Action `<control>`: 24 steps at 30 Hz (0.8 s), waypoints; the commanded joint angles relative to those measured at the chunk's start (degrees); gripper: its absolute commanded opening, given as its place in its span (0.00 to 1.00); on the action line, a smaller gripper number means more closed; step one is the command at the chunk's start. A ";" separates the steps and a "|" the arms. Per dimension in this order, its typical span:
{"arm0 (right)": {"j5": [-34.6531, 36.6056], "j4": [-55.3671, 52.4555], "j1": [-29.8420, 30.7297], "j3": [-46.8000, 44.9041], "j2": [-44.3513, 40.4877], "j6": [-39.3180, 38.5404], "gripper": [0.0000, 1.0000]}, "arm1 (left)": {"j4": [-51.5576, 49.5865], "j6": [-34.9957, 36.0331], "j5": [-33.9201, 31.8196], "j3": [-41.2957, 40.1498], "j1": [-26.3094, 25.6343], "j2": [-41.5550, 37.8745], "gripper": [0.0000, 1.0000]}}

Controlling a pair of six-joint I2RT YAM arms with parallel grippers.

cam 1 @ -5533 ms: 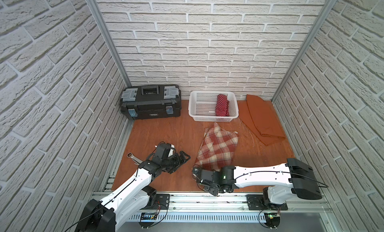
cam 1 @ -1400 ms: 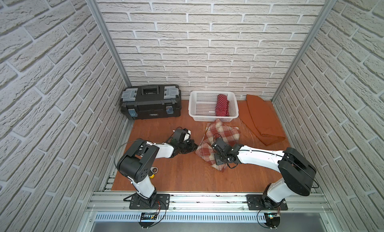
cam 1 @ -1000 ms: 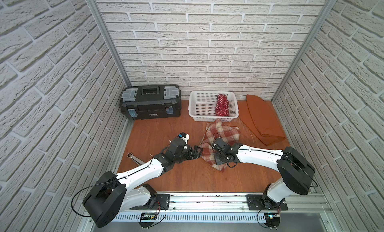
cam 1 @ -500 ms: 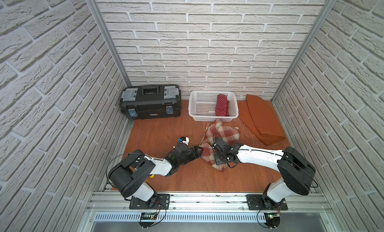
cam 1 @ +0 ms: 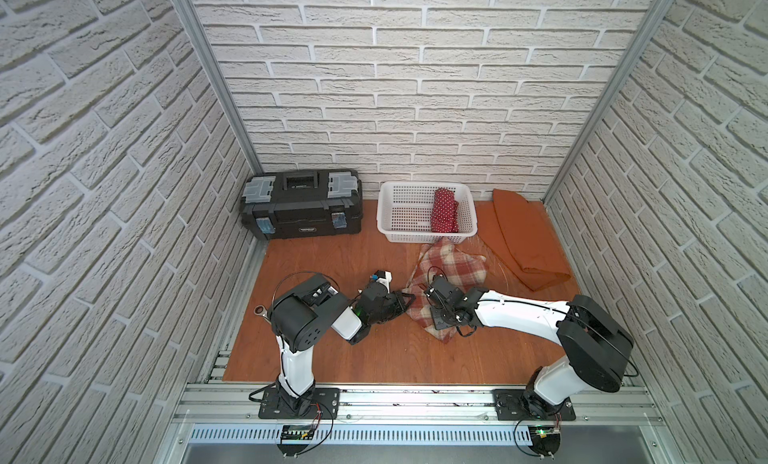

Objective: Roll up the skirts
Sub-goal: Roll the skirt at the center of the board.

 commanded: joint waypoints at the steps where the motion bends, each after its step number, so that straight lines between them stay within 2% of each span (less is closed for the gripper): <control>1: -0.02 -11.89 -0.64 -4.19 -0.85 1.71 0.06 | -9.05 4.21 -0.79 0.84 0.66 -2.09 0.00; 5: -0.56 -12.72 -0.61 -6.26 -3.84 4.70 0.14 | -20.04 9.97 -4.24 0.14 0.93 -10.42 0.00; 8: 0.72 -12.89 0.50 -5.90 -4.29 5.20 0.18 | -25.97 11.30 -6.49 -1.41 0.60 -15.13 0.00; 13: 6.59 -14.72 6.45 -2.30 -10.15 1.83 0.28 | -34.85 10.45 -13.05 -3.59 -5.50 -22.26 0.00; 17: 11.01 -14.60 13.44 -2.33 -17.62 -0.85 0.42 | -43.61 6.73 -20.04 -5.07 -10.85 -28.67 0.00; 20: 11.47 -12.61 20.60 -3.69 -21.42 -3.68 0.49 | -49.76 4.55 -22.79 -6.13 -12.41 -33.66 0.00; 22: 12.47 -11.34 25.86 -4.17 -21.23 -4.89 0.53 | -53.38 4.20 -23.52 -6.29 -12.43 -36.27 0.00; 24: 17.12 -11.23 33.36 -2.98 -18.77 -5.43 0.57 | -56.71 4.53 -24.21 -6.01 -12.28 -38.47 0.00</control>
